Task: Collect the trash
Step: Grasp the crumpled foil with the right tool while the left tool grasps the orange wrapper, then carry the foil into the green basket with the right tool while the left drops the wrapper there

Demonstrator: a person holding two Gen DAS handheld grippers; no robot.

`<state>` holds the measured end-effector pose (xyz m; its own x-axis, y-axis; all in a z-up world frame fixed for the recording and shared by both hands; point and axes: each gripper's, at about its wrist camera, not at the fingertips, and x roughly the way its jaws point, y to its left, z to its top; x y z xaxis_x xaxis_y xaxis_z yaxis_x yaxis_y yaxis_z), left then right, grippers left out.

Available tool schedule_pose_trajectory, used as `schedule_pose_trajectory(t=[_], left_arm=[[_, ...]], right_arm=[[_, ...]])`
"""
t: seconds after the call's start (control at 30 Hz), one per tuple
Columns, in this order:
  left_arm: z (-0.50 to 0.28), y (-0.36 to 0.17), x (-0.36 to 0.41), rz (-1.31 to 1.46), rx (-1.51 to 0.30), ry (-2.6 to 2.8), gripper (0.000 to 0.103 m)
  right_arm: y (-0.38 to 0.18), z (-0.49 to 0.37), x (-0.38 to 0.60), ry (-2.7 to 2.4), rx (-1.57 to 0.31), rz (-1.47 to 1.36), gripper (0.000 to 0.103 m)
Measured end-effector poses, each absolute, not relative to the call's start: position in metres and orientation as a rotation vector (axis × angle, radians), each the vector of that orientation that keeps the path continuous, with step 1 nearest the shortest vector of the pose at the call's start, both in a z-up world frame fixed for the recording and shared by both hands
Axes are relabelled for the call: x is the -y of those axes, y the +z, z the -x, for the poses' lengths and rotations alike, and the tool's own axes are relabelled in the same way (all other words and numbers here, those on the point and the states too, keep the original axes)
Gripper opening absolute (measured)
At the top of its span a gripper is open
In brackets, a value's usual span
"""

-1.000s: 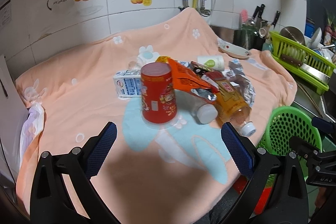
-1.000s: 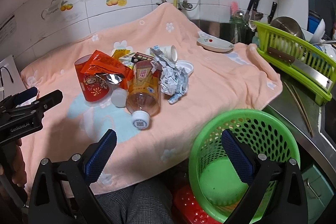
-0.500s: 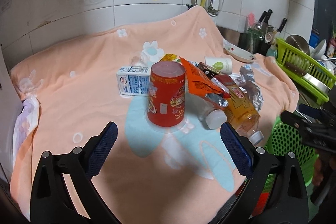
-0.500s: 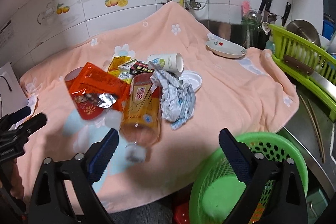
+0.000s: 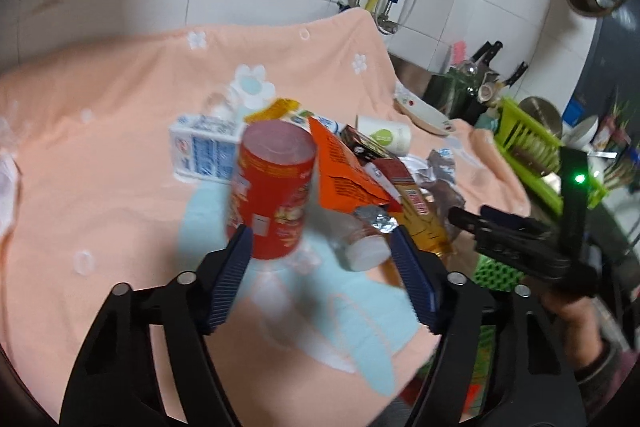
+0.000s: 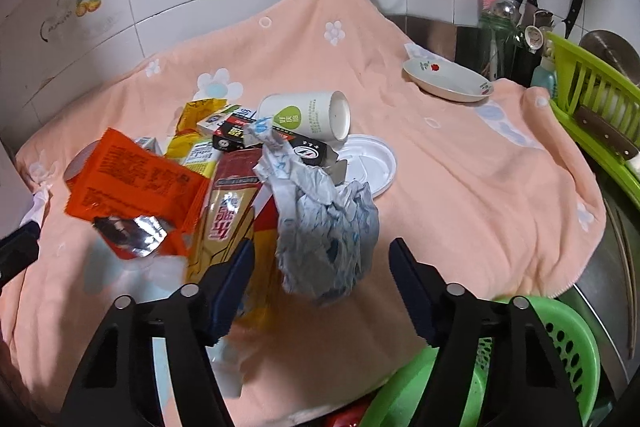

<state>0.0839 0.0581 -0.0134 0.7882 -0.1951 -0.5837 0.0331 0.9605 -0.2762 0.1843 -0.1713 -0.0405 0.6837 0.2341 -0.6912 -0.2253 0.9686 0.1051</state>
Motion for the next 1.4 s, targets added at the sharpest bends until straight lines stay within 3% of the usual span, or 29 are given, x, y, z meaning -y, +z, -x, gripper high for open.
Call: schedule_pose_trajectory(t=[0.17,0.47,0.67,0.8,0.87,0.97,1.4], left_arm=[[-0.099,-0.028,-0.056,0.368,-0.681,-0.160,0.062],[-0.122,-0.039,-0.060,0.540,-0.677,-0.163,0.062],[-0.131,-0.046,-0.058,0.606,-0.655,-0.171,0.052],[-0.135,-0.048,-0.058,0.631,-0.640,-0.169,0.040],[-0.138,-0.049,-0.057,0.634,-0.643,-0.172,0.026],[-0.138,-0.050,-0.056,0.631,-0.637,-0.182,0.014],[-0.111,-0.017,-0.042,0.518,-0.540,-0.222,0.008]], right_arm=[[-0.047,-0.197,0.172,0.257,-0.784,-0.008,0.057],[-0.053,-0.203,0.174,0.275,-0.794,-0.024,0.038],[-0.053,-0.201,0.172,0.276,-0.777,-0.009,0.030],[-0.052,-0.198,0.173,0.279,-0.768,-0.008,0.028],[-0.051,-0.195,0.174,0.281,-0.761,-0.013,0.027],[-0.048,-0.192,0.177,0.280,-0.754,-0.024,0.027],[-0.031,-0.162,0.199,0.282,-0.711,-0.104,0.024]])
